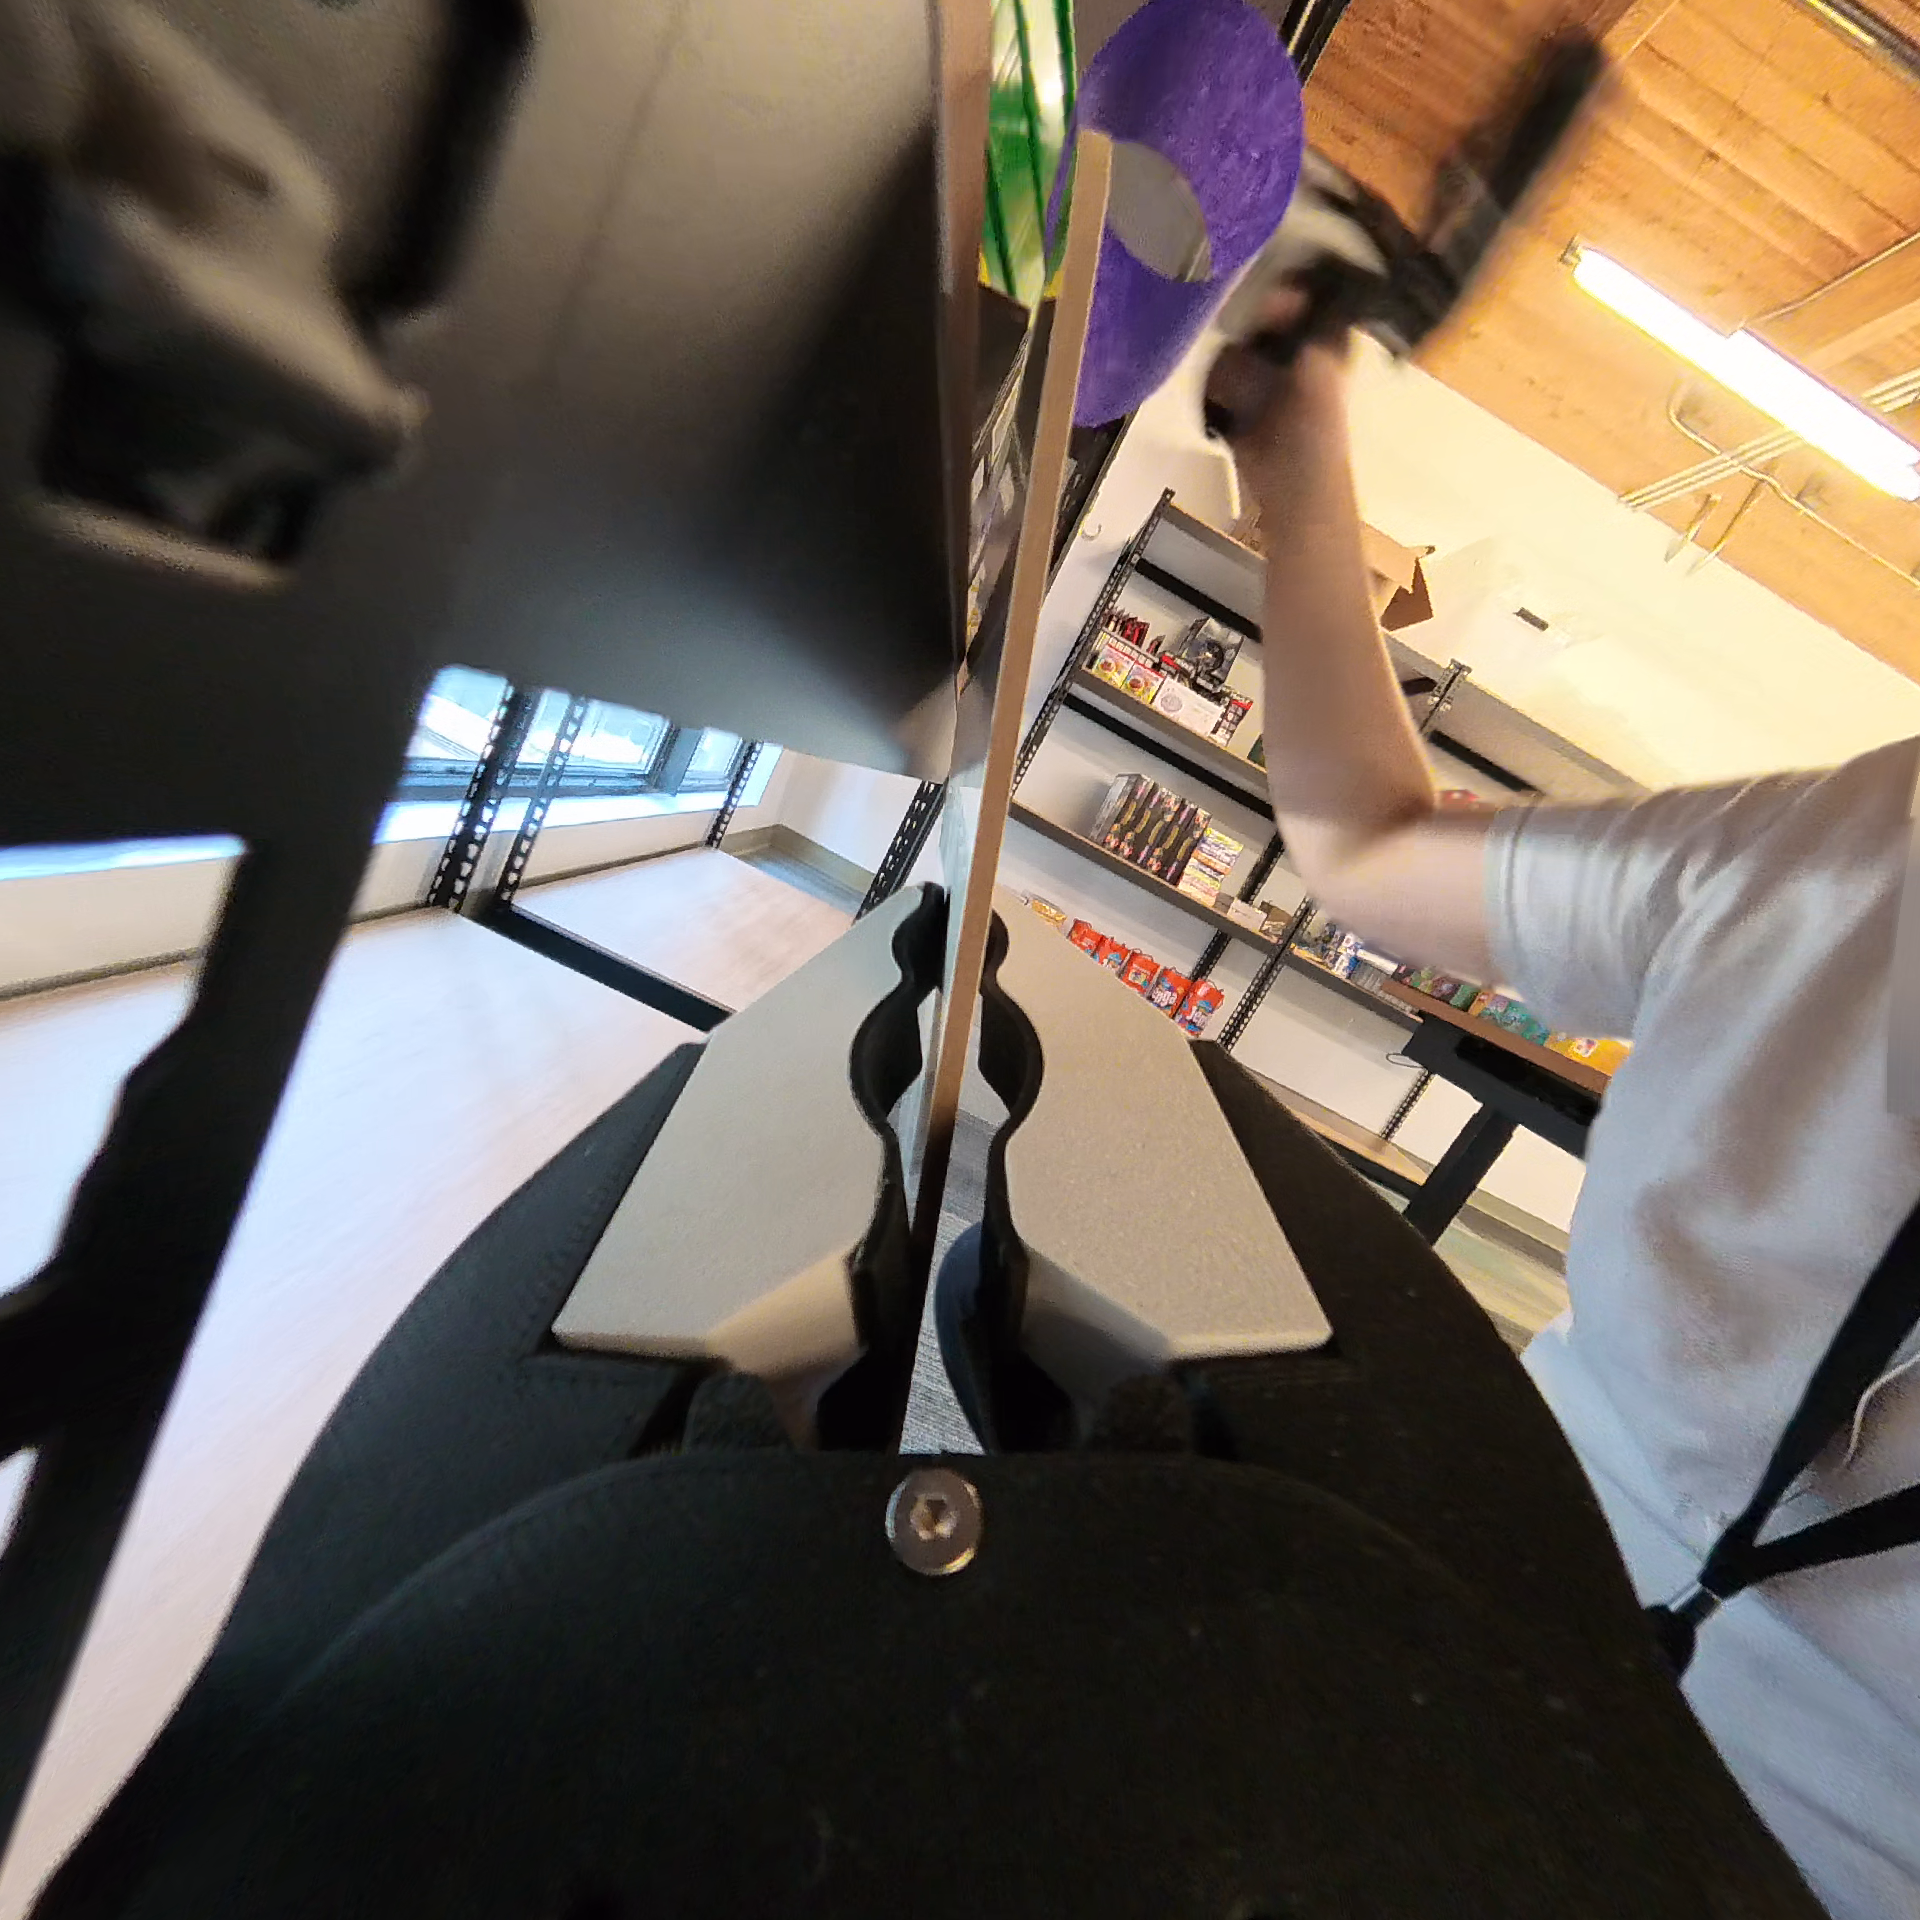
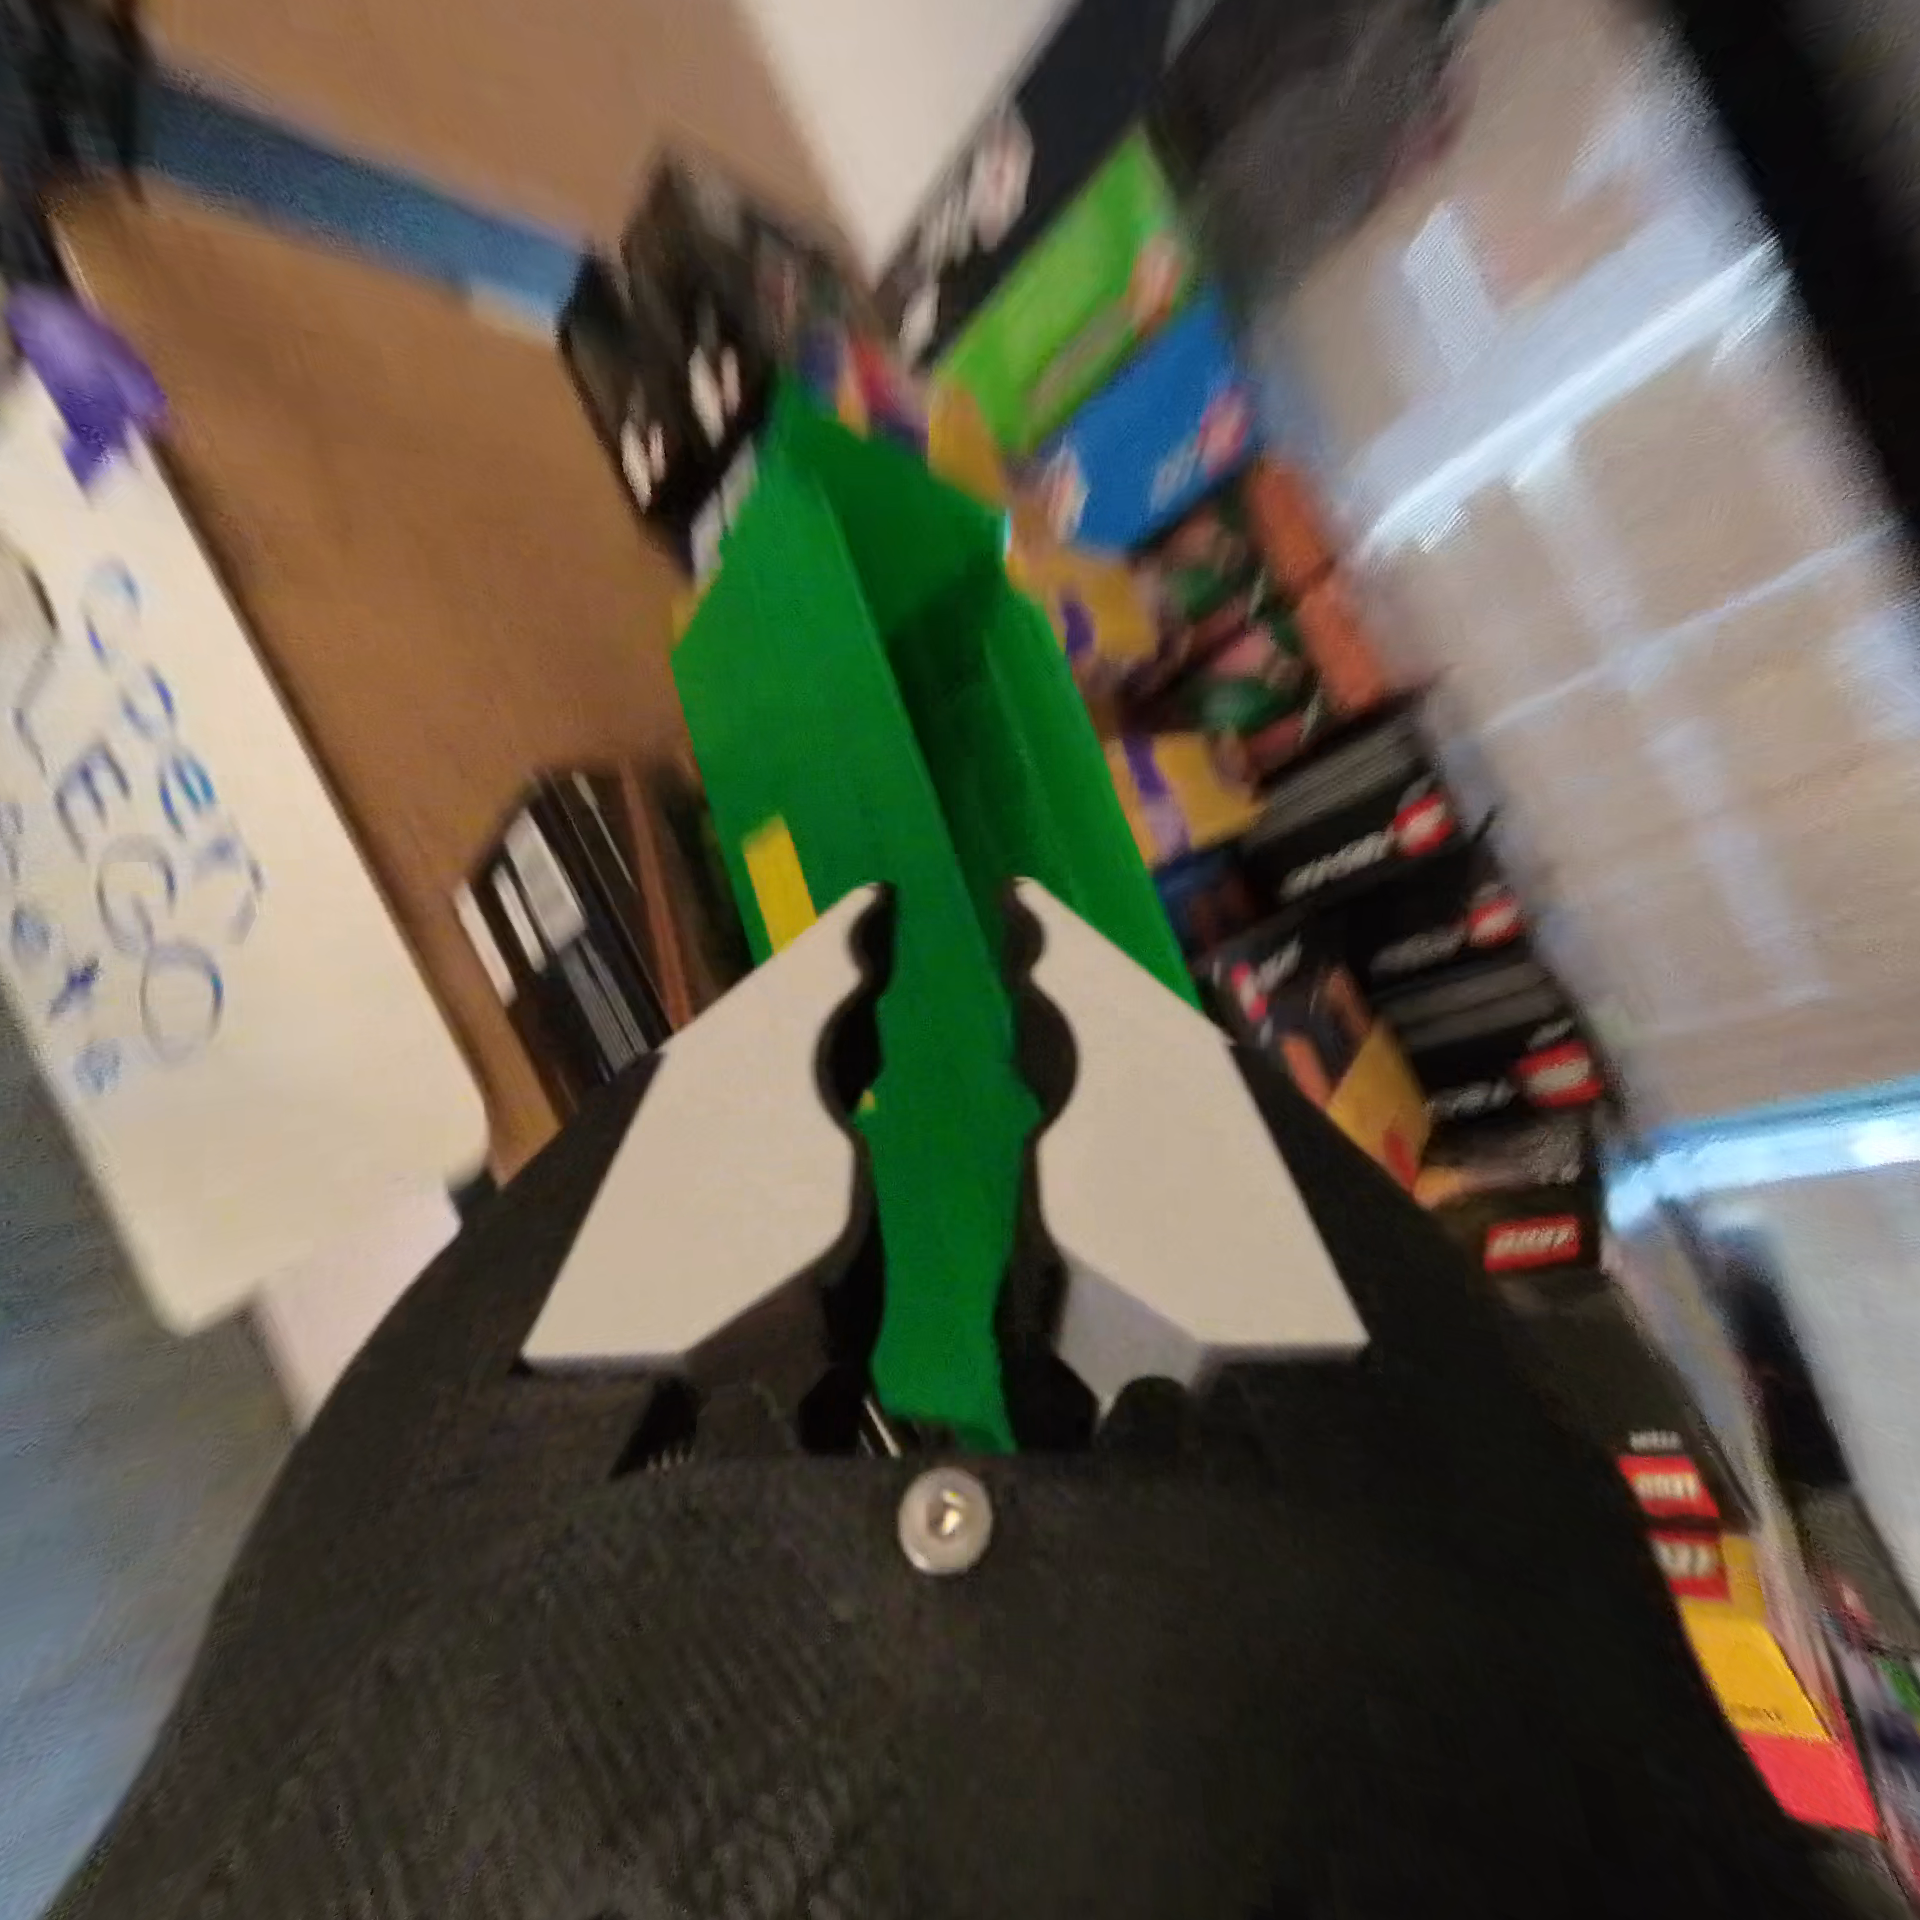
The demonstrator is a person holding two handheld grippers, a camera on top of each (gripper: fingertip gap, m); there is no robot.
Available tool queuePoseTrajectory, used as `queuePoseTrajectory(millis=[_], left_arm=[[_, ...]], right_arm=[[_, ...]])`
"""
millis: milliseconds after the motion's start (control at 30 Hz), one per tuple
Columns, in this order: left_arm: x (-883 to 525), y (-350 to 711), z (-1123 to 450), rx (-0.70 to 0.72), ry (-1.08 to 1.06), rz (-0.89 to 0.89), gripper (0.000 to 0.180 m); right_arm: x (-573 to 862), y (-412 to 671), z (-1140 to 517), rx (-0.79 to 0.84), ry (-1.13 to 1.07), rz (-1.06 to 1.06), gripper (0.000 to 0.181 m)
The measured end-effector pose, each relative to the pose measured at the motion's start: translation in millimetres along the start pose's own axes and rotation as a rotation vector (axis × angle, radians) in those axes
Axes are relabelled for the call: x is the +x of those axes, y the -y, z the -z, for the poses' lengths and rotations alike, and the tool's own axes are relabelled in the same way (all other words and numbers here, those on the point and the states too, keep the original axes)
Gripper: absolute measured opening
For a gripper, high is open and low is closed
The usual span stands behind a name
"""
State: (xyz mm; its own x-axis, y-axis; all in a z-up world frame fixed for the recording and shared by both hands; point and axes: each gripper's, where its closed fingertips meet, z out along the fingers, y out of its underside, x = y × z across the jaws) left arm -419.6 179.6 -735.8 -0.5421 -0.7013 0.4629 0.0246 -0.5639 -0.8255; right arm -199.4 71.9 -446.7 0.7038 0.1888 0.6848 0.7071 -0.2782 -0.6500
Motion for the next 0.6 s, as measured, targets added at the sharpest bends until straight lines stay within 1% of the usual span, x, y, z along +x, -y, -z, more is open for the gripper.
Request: queuePoseTrajectory(millis=[33,67,100,167,233,267,367,467,533,600], left_arm=[[-1,0,0,0.001,-0.002,0.005,0.001],[-2,-1,0,0.003,-0.004,0.01,0.001],[-2,-1,0,0.004,-0.006,0.012,0.001],[-4,-3,-1,0.004,-0.01,0.016,0.001],[-6,-5,-1,-0.005,-0.01,0.019,0.002],[-7,-6,0,-0.008,-0.012,0.02,0.002],[-7,-5,-1,-0.001,-0.019,0.018,0.001],[-8,-5,-1,0.005,-0.024,0.015,0.001],[-8,-4,0,0.004,-0.023,0.01,0.002],[-8,-4,2,0.002,-0.022,0.008,0.002]], right_arm=[[-22,23,9,0.127,-0.038,0.008,0.001],[-55,41,10,0.214,-0.007,0.0,0.0],[-91,47,1,0.214,0.06,-0.049,0.0],[-175,41,-37,0.111,0.274,-0.194,0.0],[-265,36,-72,0.043,0.528,-0.225,0.0],[-297,30,-90,0.01,0.578,-0.2,0.0],[-348,16,-144,-0.026,0.524,-0.007,0.0],[-351,26,-178,0.035,0.362,0.134,0.0],[-344,40,-188,0.098,0.309,0.118,0.0],[-337,50,-192,0.137,0.316,0.046,0.0]])
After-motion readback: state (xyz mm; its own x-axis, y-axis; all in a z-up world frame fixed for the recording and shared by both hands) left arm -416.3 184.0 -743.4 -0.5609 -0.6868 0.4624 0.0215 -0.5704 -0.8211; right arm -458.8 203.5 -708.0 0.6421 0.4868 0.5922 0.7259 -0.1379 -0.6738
